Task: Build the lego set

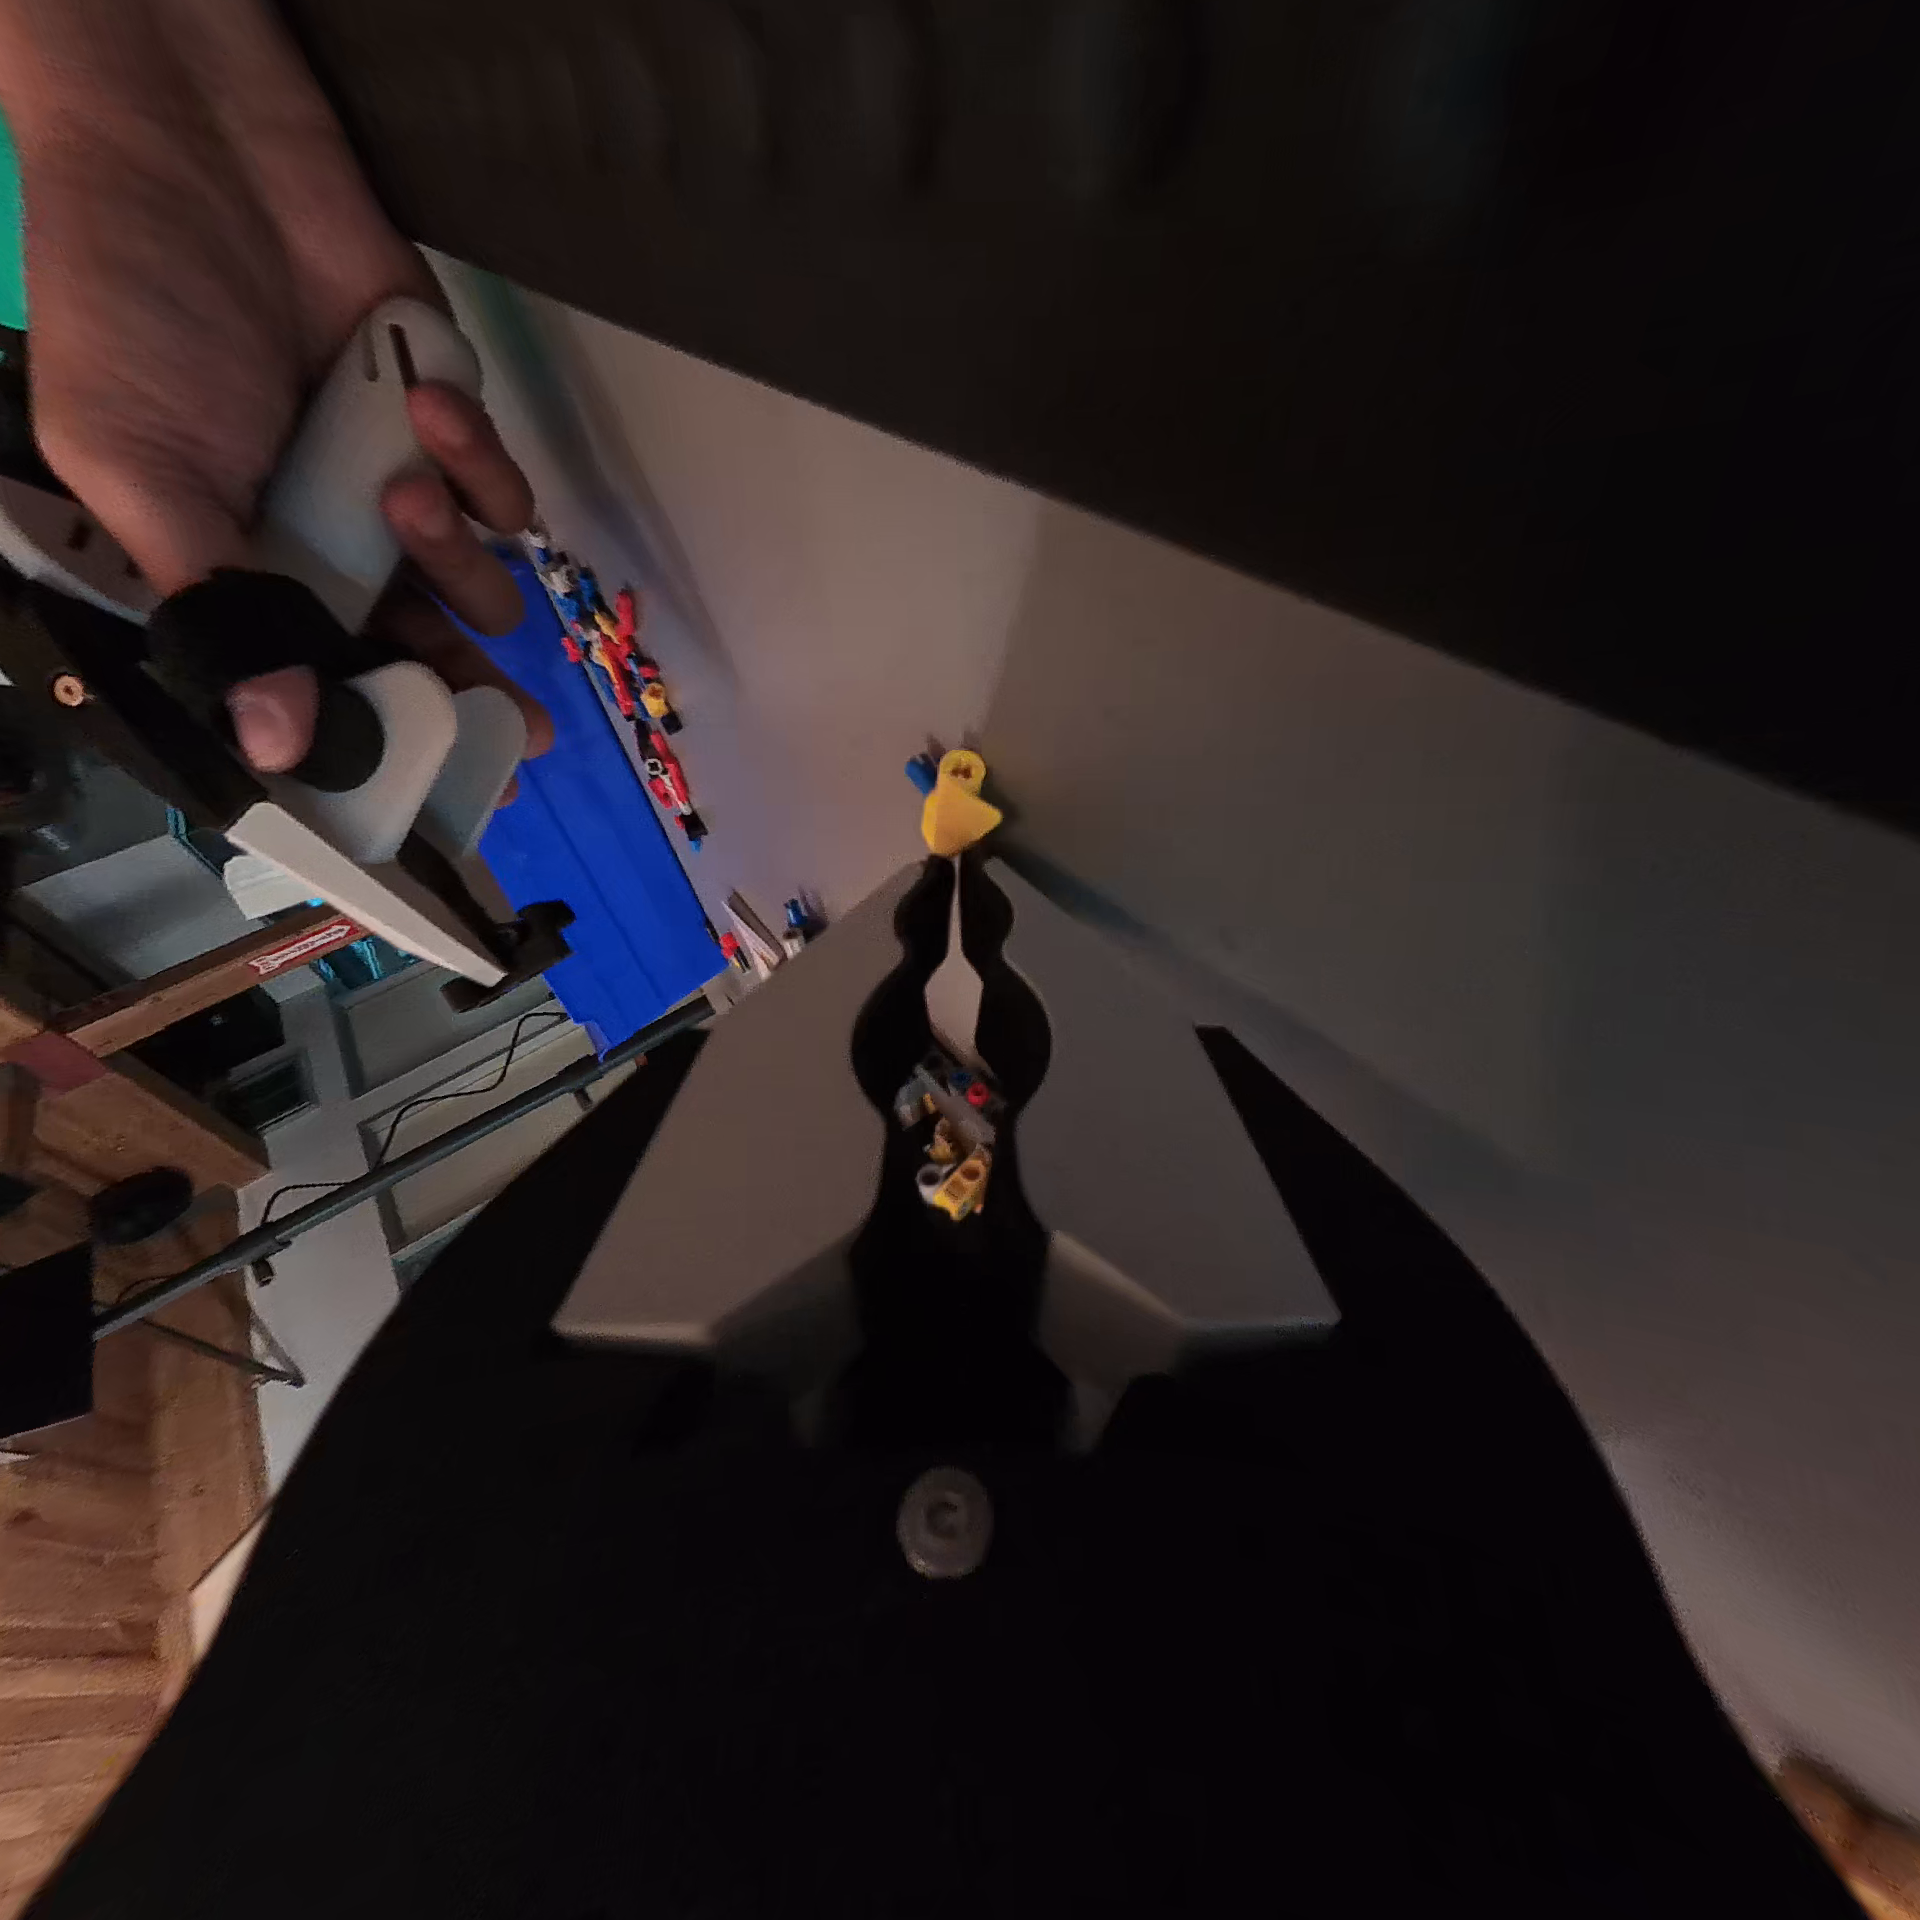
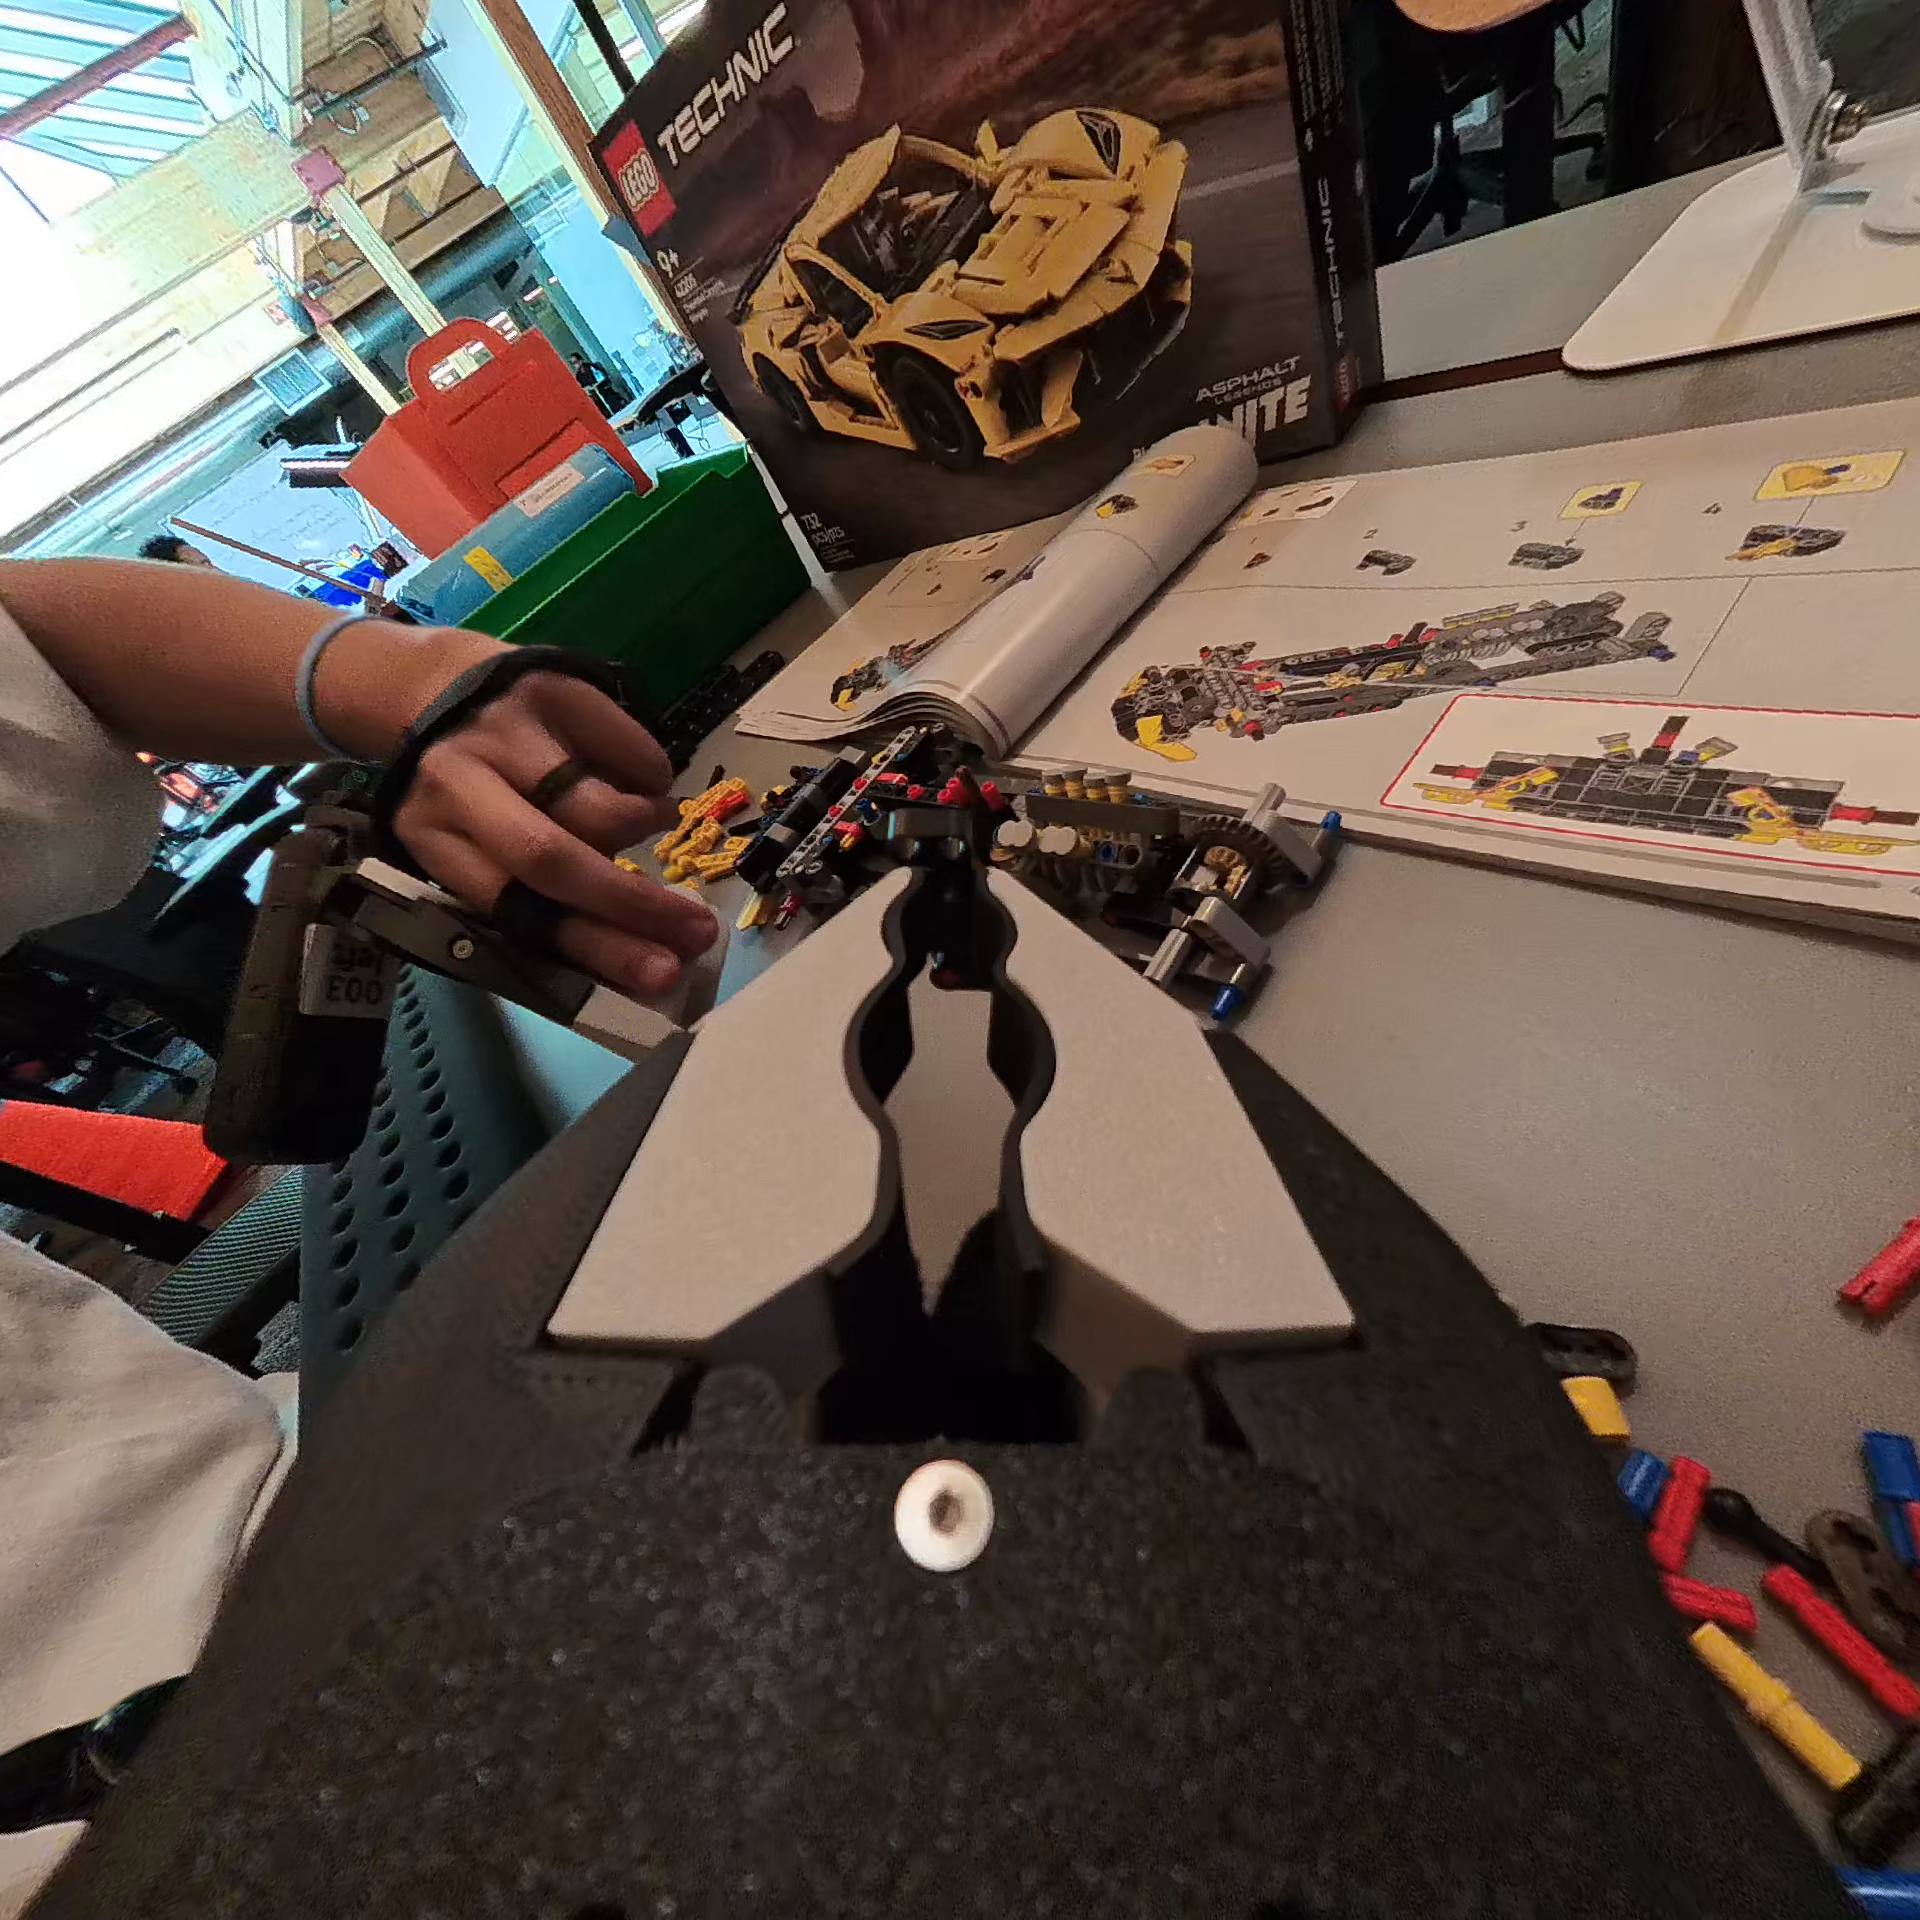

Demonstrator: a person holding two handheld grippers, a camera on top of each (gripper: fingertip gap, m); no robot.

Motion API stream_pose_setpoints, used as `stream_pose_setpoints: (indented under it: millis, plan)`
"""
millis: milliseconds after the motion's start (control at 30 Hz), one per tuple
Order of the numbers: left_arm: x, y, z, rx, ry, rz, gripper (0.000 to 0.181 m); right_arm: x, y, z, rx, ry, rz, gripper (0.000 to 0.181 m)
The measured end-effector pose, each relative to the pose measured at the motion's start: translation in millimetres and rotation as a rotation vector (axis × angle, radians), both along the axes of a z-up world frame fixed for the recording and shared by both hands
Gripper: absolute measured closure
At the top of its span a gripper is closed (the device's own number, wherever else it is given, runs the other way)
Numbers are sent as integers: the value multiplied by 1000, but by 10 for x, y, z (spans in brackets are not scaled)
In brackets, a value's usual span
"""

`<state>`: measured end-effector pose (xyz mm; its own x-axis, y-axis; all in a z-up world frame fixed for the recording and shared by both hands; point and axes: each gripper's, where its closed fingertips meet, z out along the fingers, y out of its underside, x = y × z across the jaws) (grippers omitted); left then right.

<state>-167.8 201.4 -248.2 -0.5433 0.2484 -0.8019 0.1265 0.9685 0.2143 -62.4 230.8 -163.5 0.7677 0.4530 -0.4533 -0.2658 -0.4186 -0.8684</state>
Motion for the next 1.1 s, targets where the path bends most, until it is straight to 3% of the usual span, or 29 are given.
stream_pose_setpoints:
  millis: [300,400,600,900,1100]
  plan:
    - [-27,-89,31,-282,67,156,181,-12,-5,4,-5,17,12,175]
    - [-24,-23,75,-244,25,164,181,-19,-8,4,-5,17,15,175]
    - [10,-56,101,-59,-82,-27,156,-26,-11,0,-6,13,17,175]
    - [39,-211,135,43,-151,-300,152,-53,-27,13,2,7,30,175]
    - [55,-256,33,68,-124,-401,176,-79,-37,11,4,3,44,175]
